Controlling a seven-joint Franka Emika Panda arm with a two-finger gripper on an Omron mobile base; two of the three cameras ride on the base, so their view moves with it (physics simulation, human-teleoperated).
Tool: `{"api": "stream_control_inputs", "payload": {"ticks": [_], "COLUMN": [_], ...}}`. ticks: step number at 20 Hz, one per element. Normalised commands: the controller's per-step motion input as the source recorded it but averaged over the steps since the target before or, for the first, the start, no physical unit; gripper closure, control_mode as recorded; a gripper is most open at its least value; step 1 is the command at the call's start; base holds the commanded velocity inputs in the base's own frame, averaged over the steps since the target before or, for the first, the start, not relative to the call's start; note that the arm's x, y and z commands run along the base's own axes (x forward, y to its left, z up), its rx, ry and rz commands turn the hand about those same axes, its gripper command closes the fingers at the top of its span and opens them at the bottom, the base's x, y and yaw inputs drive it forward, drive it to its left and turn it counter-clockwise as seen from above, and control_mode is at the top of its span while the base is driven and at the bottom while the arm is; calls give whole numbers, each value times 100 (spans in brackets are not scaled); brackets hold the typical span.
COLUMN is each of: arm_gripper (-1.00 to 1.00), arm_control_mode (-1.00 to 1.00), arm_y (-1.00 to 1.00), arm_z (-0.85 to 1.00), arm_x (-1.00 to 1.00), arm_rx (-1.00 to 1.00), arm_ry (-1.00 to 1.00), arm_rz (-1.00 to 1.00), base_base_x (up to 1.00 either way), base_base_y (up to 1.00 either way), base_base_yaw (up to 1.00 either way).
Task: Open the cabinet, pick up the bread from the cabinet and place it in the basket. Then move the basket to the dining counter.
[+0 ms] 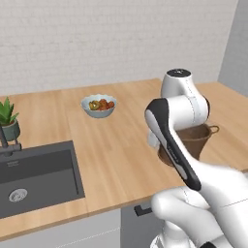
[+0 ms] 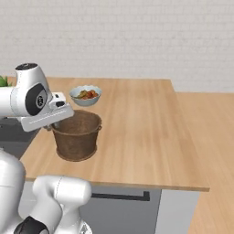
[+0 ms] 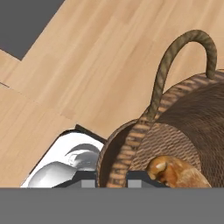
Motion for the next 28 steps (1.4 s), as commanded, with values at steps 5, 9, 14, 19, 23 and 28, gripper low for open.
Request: {"api": "stream_control_inputs", "payload": {"ticks": [5,9,14,19,23,28], "arm_gripper": [100,100,100,100,100,100], "arm_control_mode": [-100,-100,-100,-100,-100,-100], "arm_y": [2,0,0,-2,0,-2], "arm_z": [-25,-18,-36,-44,-70,-64], "arm_x": [94,100,100,51,21,23], "arm_rx": [6,0,0,-1,-14,-8], "arm_ry": [-2,-1,-6,0,0,-2], "arm_rz": [-9,-4,-1,-3,-8,-6], "base_base_x": [0,0,0,0,0,0], "base_base_y": [0,0,0,0,0,0], "base_base_yaw": [0,0,0,0,0,0]}}
